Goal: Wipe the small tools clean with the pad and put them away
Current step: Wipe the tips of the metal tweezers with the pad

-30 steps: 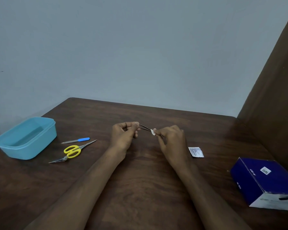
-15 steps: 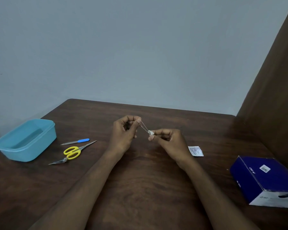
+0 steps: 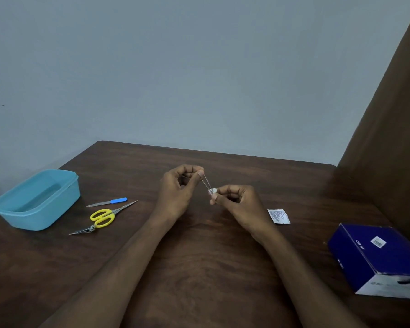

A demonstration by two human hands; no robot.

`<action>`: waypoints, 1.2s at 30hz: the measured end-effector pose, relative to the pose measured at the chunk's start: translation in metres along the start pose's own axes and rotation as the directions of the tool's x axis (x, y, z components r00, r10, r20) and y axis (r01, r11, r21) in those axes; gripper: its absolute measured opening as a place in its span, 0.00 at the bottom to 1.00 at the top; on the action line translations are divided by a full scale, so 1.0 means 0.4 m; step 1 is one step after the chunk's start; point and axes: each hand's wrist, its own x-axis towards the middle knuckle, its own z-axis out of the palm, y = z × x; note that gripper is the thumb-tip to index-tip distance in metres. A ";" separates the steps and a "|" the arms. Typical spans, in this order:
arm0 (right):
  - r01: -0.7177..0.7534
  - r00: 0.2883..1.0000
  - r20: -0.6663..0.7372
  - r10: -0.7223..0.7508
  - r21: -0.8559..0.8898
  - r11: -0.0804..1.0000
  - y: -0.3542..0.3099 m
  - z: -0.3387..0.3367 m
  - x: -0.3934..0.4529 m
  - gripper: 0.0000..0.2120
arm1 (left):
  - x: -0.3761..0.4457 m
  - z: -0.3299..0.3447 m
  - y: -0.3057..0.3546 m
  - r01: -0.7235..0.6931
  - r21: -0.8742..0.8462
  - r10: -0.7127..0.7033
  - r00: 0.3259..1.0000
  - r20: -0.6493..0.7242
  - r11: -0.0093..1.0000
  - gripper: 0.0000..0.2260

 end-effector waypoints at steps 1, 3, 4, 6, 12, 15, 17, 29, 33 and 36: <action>-0.004 1.000 0.003 0.004 -0.014 1.000 0.001 0.001 -0.001 0.04 | 0.001 -0.002 0.000 -0.006 0.010 0.006 1.000 -0.005 1.000 0.01; -0.014 1.000 0.002 0.015 -0.033 0.999 0.003 0.001 -0.002 0.03 | -0.005 0.000 0.003 -0.035 0.058 0.032 0.999 0.040 0.998 0.01; -0.015 1.000 -0.005 0.015 -0.026 1.000 0.003 0.001 -0.002 0.04 | -0.009 0.004 0.004 -0.053 0.090 0.047 0.996 0.072 0.995 0.01; -0.018 0.999 -0.027 0.018 0.016 1.000 0.003 0.000 0.001 0.04 | -0.016 0.012 0.003 -0.099 0.141 0.084 0.990 0.110 0.985 0.01; -0.010 0.998 -0.066 0.017 0.108 0.994 0.008 0.016 0.006 0.04 | -0.017 0.010 0.014 -0.156 0.195 0.142 0.986 0.084 0.968 0.01; -0.006 0.995 -0.092 0.024 0.188 0.982 0.006 0.026 0.011 0.04 | -0.020 0.013 0.020 -0.143 0.135 0.131 0.987 0.094 0.980 0.05; 0.005 0.987 -0.159 0.039 0.267 0.964 0.004 0.028 0.016 0.04 | -0.026 0.016 0.022 -0.114 0.097 0.105 0.990 0.093 0.989 0.09; 0.059 0.887 -0.424 0.184 0.498 0.865 0.004 0.066 0.019 0.05 | -0.062 0.037 0.026 -0.326 0.573 0.238 0.945 0.225 0.752 0.12; 0.040 0.872 -0.447 0.200 0.473 0.880 0.010 0.056 0.025 0.08 | -0.065 0.037 0.024 -0.374 0.686 0.313 0.924 0.220 0.624 0.09; 0.052 0.852 -0.485 0.200 0.458 0.888 0.010 0.038 0.032 0.08 | -0.063 0.030 0.020 -0.381 0.749 0.311 0.919 0.242 0.542 0.08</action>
